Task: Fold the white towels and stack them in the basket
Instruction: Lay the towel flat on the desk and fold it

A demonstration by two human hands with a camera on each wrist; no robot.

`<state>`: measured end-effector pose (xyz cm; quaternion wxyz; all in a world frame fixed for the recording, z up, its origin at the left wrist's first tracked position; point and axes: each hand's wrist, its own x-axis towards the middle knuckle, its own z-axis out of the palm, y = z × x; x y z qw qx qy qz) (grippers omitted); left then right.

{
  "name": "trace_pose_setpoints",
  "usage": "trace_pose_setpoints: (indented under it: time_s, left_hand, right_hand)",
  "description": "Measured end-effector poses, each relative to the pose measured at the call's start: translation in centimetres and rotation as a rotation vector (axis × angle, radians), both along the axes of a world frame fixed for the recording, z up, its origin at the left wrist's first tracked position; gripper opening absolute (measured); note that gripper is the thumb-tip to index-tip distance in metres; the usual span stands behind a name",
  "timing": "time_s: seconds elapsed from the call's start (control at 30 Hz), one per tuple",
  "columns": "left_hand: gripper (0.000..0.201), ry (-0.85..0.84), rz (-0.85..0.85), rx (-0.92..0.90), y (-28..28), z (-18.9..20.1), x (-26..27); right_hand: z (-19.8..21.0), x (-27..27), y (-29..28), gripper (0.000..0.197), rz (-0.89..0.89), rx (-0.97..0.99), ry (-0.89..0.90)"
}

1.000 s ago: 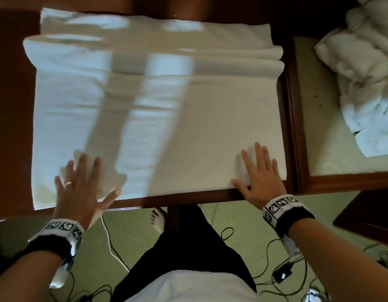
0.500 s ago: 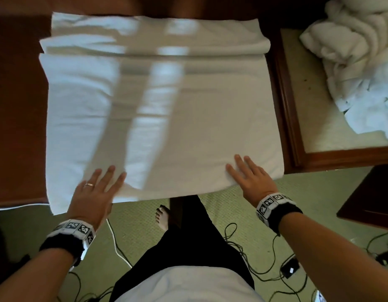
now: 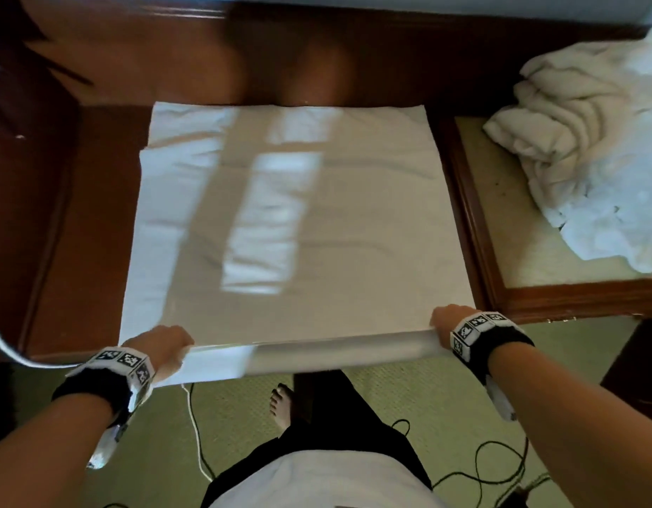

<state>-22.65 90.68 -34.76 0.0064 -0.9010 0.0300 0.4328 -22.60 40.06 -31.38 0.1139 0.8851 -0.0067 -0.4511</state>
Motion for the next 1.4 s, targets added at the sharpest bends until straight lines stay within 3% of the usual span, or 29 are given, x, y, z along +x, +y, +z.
trace_pose_setpoints:
  time_s: [0.1,0.23,0.47,0.7,0.93,1.0,1.07,1.13,1.2,1.27,1.33,1.4]
  left_hand:
    - [0.031,-0.029,0.068,-0.057,0.4,1.2,0.9]
    - [0.038,-0.264,0.178,-0.164,1.2,3.2,5.0]
    - [0.024,-0.427,0.196,-0.121,1.2,6.5,14.3]
    - [0.019,-0.407,0.252,0.020,-0.6,6.6,21.0]
    - [0.026,-0.464,0.295,0.121,-1.6,4.4,23.2]
    - [0.022,-0.518,0.310,0.120,-2.1,4.0,23.3]
    - [0.021,-0.620,0.291,0.125,-2.2,3.3,22.9]
    - [0.042,-0.719,0.294,0.092,-2.5,2.5,21.6]
    - [0.056,-0.752,0.289,-0.030,-3.6,1.4,19.3]
    - [0.068,-0.637,0.220,-0.106,-5.1,-0.2,16.0]
    - [0.077,-0.496,0.160,-0.102,-5.9,-2.2,12.1]
    - [0.081,-0.455,0.152,-0.083,-5.7,-3.9,8.4]
  right_hand:
    - [1.1,1.2,-0.4,0.035,-0.054,0.009,-0.022]
    - [3.9,5.8,-0.2,0.034,-0.081,-0.013,-0.193]
    - [6.5,14.9,-0.5,0.033,-0.094,0.030,-0.412]
    - [4.7,23.8,-0.4,0.035,-0.040,0.054,-0.440]
    - [1.1,28.1,-0.6,0.032,-0.001,0.066,-0.422]
    - [0.3,28.4,-0.9,0.031,0.024,0.057,-0.451]
    - [-1.0,27.7,-1.5,0.034,0.054,0.065,-0.609]
    - [-2.4,25.7,-1.6,0.043,0.024,0.159,-0.831]
    - [-3.8,22.5,-0.8,0.048,0.008,0.296,-0.937]
    - [-5.2,18.6,0.4,0.056,-0.012,0.381,-0.821]
    - [-6.6,14.6,0.9,0.067,-0.033,0.359,-0.650]
    - [-7.7,11.3,0.6,0.072,-0.030,0.315,-0.589]
